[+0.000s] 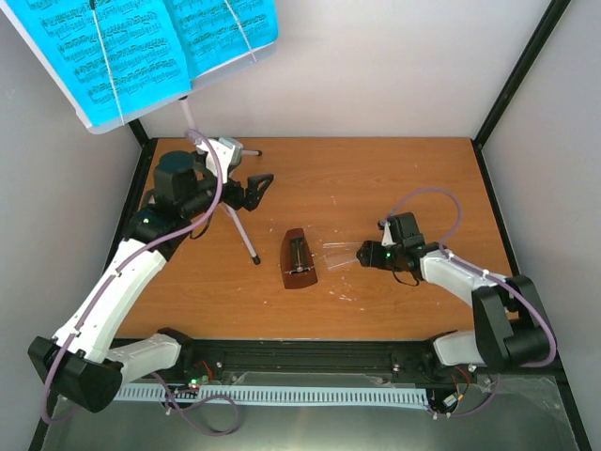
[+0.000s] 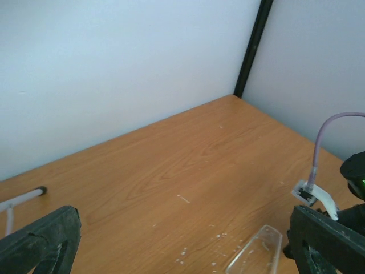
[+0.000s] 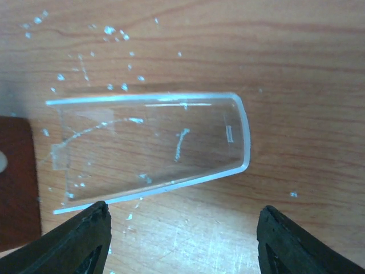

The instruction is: Pack up the instrument practice props

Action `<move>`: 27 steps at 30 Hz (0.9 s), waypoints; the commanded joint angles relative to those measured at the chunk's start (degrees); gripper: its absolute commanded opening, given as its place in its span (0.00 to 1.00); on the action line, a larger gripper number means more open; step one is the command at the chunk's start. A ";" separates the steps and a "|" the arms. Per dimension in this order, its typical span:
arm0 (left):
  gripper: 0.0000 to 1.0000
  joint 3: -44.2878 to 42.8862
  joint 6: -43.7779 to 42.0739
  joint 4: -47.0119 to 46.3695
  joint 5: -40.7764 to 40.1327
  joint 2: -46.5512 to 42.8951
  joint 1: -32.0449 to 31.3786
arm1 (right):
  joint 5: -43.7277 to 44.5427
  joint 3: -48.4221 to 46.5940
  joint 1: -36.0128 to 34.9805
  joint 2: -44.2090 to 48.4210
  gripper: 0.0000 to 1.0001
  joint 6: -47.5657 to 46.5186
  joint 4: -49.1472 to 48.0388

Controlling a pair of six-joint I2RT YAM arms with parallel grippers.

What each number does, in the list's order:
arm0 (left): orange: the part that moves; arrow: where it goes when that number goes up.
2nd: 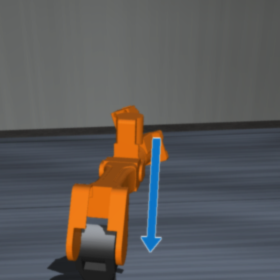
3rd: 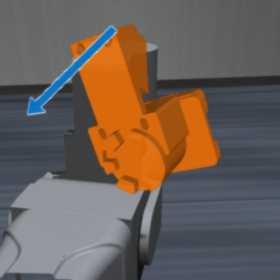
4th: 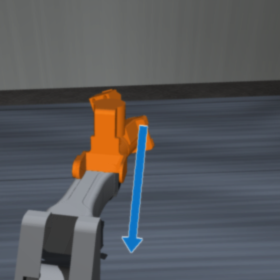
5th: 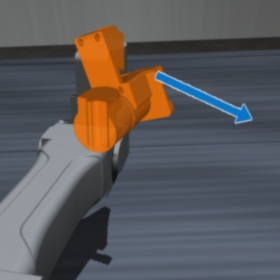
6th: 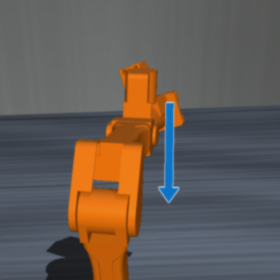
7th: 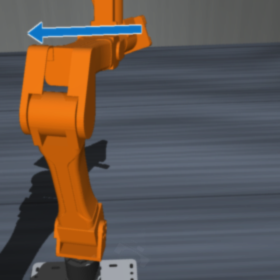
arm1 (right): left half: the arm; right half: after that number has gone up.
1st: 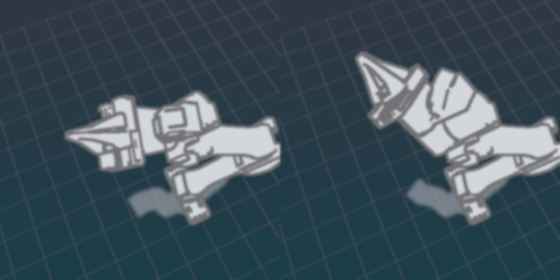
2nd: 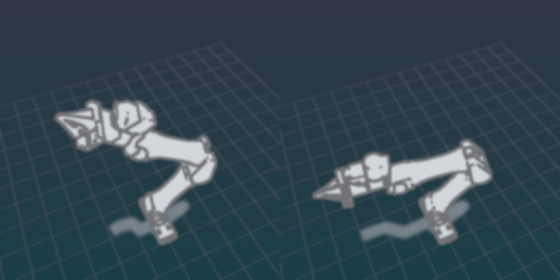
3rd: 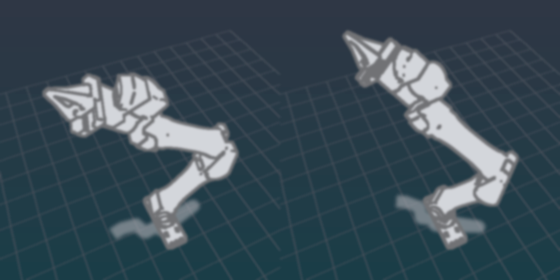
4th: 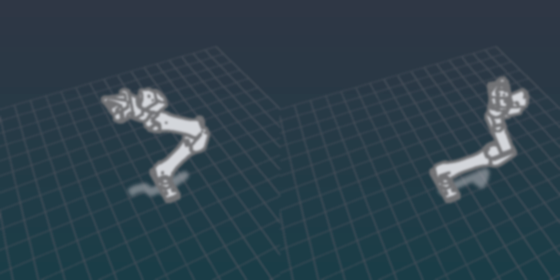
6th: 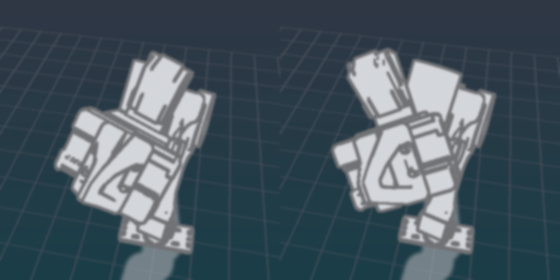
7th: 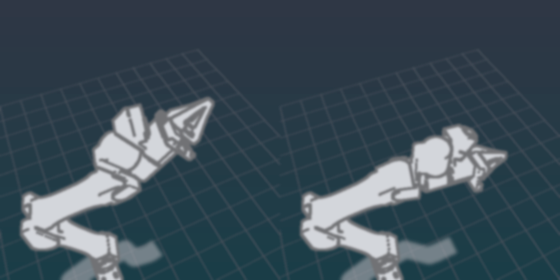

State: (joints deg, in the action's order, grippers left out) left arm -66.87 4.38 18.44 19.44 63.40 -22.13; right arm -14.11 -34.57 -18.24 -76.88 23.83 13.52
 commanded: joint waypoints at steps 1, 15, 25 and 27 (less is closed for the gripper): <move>0.99 2.89 -3.94 -2.37 -4.34 -2.01 0.07 | -1.68 -2.61 0.49 -3.91 0.67 -3.70 0.09; 0.99 8.42 -1.22 -3.29 -2.81 -5.14 0.07 | 3.87 -9.29 0.49 -12.84 0.60 -8.53 0.92; 1.00 5.76 0.61 -0.28 -2.79 -6.93 0.07 | 3.86 -11.34 0.55 -16.67 0.50 -9.37 0.16; 0.99 5.02 1.53 0.69 -1.90 -7.76 0.07 | 4.68 -11.54 0.53 -16.83 0.47 -9.45 0.11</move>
State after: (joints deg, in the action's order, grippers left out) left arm -58.04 3.60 17.23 16.71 57.58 -22.13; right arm -10.76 -44.95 -18.06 -92.75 15.33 13.93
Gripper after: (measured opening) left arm 0.995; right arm 0.492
